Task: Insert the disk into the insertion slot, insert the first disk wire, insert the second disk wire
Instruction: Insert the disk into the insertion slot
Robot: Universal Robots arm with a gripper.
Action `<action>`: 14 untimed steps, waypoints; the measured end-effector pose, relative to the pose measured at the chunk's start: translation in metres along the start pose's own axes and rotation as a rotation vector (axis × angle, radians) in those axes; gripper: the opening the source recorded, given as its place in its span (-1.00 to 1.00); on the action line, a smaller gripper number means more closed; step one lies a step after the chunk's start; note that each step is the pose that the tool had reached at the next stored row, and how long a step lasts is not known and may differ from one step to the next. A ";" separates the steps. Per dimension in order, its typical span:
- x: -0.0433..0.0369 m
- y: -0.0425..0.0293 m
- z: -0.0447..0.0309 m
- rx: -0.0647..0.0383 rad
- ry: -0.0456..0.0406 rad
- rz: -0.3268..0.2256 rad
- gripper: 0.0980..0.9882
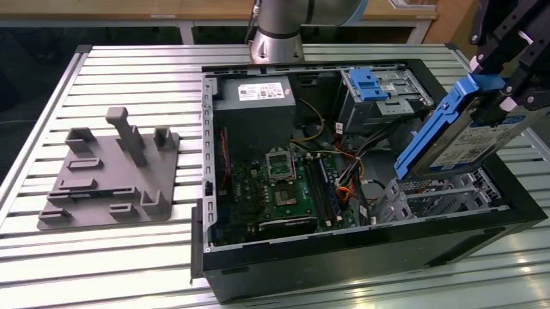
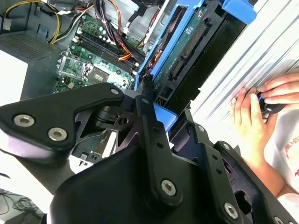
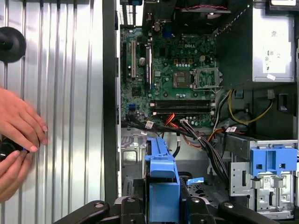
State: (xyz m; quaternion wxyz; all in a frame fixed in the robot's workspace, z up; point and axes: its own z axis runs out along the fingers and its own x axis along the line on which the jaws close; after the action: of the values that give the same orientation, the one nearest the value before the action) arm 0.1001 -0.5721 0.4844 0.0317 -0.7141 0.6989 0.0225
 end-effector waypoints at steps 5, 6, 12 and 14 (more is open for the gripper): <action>0.0002 0.0000 0.0001 0.002 -0.0004 -0.006 -0.40; 0.0002 0.0000 0.0001 0.002 -0.0005 -0.007 -0.40; 0.0004 -0.0067 0.0007 0.002 -0.0004 -0.007 -0.40; 0.0005 -0.0111 0.0011 0.002 -0.0004 -0.007 -0.40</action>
State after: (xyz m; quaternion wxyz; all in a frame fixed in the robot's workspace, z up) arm 0.1112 -0.5723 0.4834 0.0325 -0.7164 0.6965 0.0220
